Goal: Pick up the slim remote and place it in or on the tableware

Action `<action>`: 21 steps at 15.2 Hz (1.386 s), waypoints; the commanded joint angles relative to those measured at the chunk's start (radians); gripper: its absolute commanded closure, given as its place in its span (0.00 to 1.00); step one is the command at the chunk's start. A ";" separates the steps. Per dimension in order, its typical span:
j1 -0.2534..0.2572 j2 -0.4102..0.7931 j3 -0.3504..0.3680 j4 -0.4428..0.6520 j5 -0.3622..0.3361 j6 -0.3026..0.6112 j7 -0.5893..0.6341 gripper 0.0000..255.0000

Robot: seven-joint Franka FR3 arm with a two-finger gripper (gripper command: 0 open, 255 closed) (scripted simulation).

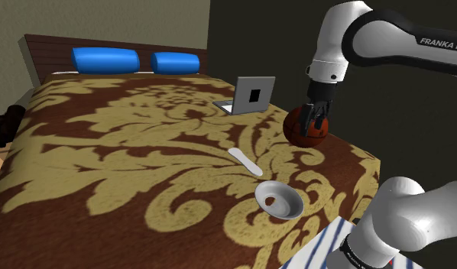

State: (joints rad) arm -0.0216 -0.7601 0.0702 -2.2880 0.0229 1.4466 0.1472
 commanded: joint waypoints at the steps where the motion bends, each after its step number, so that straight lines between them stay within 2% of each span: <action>1: 0.000 0.000 0.000 0.000 0.000 0.000 0.000 0.00; 11: -0.020 0.230 -0.005 -0.095 -0.013 0.360 -0.008 0.00; 21: -0.039 0.562 -0.010 -0.042 -0.033 0.674 -0.007 0.00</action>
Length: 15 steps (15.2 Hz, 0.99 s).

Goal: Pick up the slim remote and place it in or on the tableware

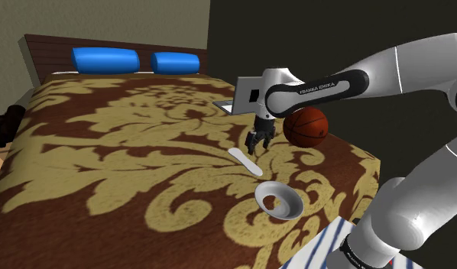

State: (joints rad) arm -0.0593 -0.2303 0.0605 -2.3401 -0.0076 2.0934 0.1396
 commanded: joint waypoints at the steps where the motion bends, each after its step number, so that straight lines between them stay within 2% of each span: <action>1: -0.003 0.069 -0.001 0.024 -0.004 0.054 0.001 0.00; 5: -0.009 0.210 -0.004 0.088 -0.014 0.144 0.004 0.00; 12: -0.009 0.266 -0.005 0.050 -0.020 0.237 0.008 0.00; 15: -0.009 0.271 -0.005 0.048 -0.021 0.245 0.008 0.00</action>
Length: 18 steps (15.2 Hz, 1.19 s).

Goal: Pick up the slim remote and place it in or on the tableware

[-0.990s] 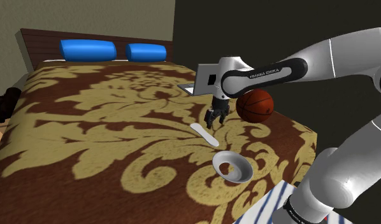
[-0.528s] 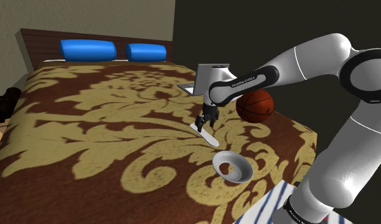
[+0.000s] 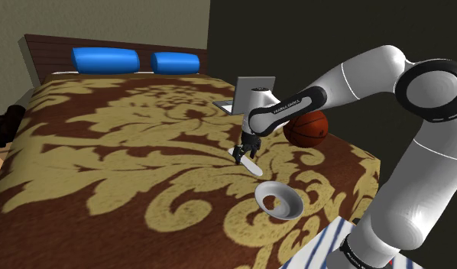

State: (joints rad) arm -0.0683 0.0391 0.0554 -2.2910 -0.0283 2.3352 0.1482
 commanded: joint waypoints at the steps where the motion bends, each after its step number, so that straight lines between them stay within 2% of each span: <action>1: 0.000 0.001 0.000 -0.001 0.000 0.003 0.000 0.00; 5: 0.000 0.001 0.000 -0.001 0.000 0.003 0.000 0.00; 6: 0.000 0.001 0.000 -0.001 0.000 0.003 0.000 1.00; 15: 0.000 0.001 0.000 -0.001 0.000 0.003 0.000 1.00; 18: 0.000 -0.024 0.000 0.013 0.003 -0.037 -0.003 1.00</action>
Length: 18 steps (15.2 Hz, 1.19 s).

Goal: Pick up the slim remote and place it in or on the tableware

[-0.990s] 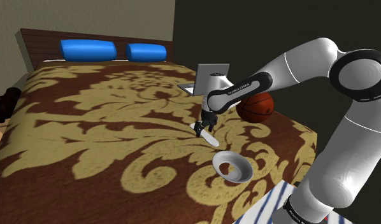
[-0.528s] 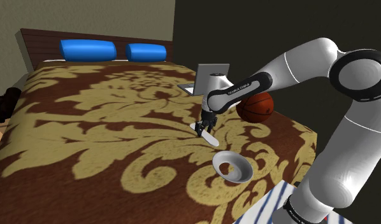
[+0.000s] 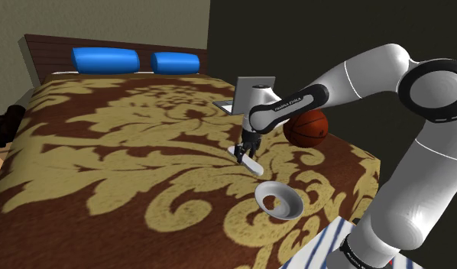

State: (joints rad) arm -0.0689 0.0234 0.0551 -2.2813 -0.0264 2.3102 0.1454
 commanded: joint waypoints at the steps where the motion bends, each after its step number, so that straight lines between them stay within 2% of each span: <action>1: 0.000 -0.016 0.000 0.009 0.002 -0.025 -0.001 1.00; 18: 0.000 -0.121 0.000 0.132 0.012 -0.252 -0.011 1.00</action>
State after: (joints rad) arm -0.0683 -0.0928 0.0549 -2.1578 -0.0151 2.0710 0.1351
